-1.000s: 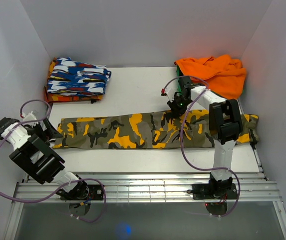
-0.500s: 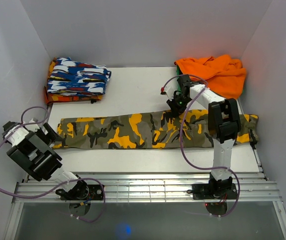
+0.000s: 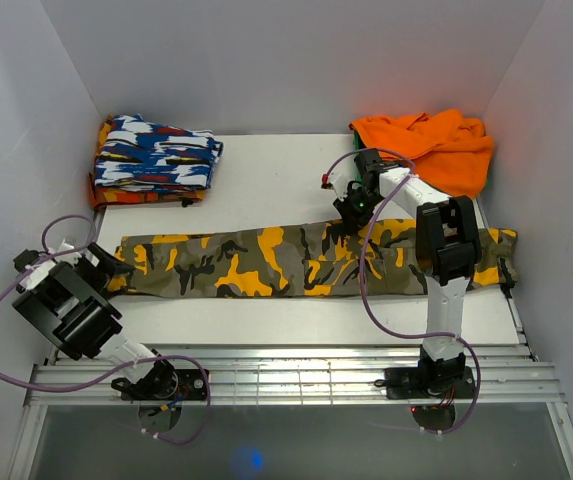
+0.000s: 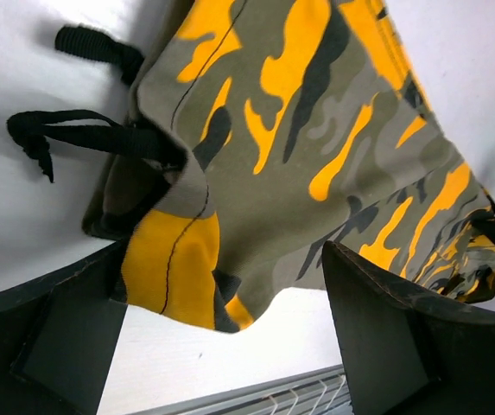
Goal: Fold and stack the trousers
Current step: Fold the trousers
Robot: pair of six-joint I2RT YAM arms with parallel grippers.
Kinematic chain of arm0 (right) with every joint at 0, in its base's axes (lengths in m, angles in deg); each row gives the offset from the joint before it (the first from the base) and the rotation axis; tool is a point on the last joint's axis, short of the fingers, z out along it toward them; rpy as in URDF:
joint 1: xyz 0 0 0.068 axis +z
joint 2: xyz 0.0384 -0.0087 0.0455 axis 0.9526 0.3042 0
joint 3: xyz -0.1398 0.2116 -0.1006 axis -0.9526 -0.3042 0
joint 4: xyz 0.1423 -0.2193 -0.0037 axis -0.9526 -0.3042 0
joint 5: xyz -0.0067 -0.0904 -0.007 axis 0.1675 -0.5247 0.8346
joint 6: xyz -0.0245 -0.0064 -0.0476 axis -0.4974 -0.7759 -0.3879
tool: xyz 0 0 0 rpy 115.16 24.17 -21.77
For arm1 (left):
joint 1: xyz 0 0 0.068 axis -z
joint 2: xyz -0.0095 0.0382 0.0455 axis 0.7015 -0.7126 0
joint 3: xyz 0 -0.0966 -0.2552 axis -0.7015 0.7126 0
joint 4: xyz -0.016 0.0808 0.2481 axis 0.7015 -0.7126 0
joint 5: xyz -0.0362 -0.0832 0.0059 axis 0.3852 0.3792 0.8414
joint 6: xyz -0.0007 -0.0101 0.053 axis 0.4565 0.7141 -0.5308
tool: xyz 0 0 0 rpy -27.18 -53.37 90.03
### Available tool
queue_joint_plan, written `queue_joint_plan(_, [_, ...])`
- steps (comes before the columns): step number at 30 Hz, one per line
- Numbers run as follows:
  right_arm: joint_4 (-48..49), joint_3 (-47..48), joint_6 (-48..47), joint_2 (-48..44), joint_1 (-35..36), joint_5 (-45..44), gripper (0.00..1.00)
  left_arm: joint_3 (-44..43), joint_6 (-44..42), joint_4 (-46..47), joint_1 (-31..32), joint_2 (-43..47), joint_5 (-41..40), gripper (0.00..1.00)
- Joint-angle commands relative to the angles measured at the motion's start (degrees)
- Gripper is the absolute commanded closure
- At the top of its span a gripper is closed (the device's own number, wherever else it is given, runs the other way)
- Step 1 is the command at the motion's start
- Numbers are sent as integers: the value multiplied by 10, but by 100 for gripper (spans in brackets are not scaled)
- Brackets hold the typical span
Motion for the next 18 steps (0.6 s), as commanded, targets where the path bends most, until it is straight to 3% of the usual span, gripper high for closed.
queue_joint_plan(1, [-7,26,-2,8,5,14,92,4,24,37,-1,31,60,2])
queue_joint_plan(10, [-7,25,0,8,5,14,92,29,67,90,-2,9,38,2])
queue_joint_plan(18, [-8,25,-1,3,3,1,92,28,63,85,-1,-31,-69,2])
